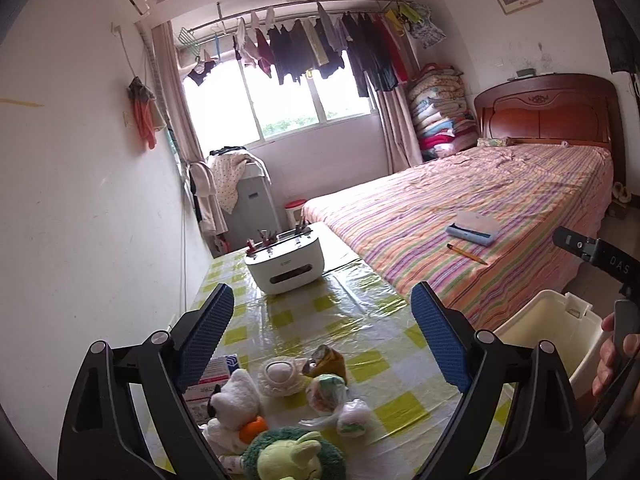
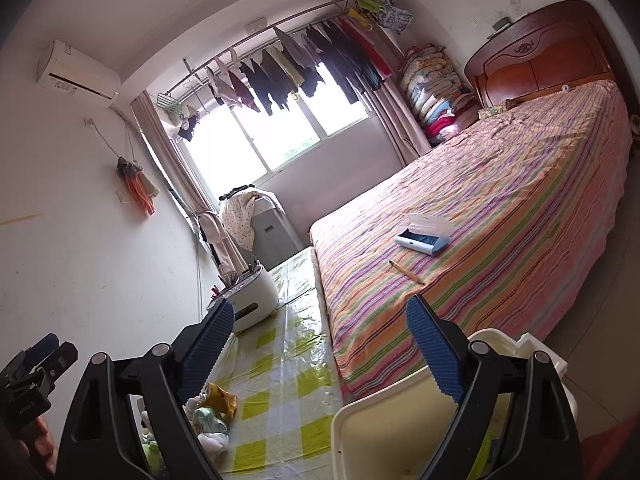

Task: Collect trash
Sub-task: 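Return both tools to the table, right toward the green plush toy, then grasp the green plush toy with right tool while left grasps the white tube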

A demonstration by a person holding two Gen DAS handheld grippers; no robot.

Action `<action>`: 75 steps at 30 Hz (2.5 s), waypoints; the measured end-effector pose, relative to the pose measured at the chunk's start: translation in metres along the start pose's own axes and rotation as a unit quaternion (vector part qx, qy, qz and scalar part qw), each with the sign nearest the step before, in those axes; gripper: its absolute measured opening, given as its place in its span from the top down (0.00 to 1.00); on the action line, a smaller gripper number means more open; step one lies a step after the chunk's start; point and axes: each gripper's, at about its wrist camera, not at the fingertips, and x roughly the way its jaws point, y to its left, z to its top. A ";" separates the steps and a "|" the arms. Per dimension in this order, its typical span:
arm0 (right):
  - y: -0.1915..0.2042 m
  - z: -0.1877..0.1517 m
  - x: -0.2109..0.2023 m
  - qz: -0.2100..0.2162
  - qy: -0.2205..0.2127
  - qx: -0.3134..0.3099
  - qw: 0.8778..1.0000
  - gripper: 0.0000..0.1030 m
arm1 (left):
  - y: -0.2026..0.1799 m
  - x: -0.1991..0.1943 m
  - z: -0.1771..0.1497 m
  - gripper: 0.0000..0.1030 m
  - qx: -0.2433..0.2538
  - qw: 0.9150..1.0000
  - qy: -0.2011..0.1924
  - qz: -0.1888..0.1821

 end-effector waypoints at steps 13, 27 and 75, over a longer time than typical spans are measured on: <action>0.078 -0.039 0.020 0.084 0.036 -0.073 0.993 0.17 | 0.103 0.031 -0.050 0.14 -0.086 0.991 0.072 0.076; 0.134 -0.078 0.031 0.169 0.097 -0.157 0.968 0.16 | 0.180 0.048 -0.084 0.14 -0.131 0.975 0.125 0.131; 0.201 -0.195 0.105 0.154 0.317 -0.262 0.899 0.28 | 0.209 0.094 -0.177 0.14 -0.108 0.937 0.330 0.040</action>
